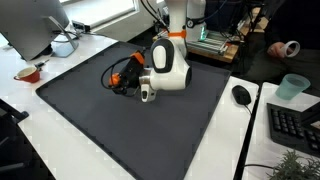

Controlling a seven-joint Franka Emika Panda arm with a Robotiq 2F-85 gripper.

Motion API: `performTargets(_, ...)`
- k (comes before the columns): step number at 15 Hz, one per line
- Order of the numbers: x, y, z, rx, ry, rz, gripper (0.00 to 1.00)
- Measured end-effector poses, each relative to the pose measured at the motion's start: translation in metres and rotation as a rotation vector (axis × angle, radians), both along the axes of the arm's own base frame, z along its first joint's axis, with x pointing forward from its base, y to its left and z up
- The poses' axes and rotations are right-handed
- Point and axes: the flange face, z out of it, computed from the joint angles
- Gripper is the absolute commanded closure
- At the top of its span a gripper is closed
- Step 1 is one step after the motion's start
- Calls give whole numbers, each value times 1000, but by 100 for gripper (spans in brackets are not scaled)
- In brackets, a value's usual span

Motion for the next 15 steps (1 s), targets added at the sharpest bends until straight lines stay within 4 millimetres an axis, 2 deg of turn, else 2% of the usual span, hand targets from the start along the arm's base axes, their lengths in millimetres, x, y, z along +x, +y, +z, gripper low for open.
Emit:
performTargets(6, 1, -5, -14, 15, 15, -4, 45)
performTargets(8, 1, -7, -18, 18, 18, -6, 20)
performTargets(9, 2, -8, -19, 20, 19, -7, 17)
performTargets(10, 2, -8, -20, 21, 21, -7, 6)
performTargets(13, 2, -8, -22, 24, 23, -6, 0)
performTargets(15, 3, -8, -21, 25, 23, -7, 0)
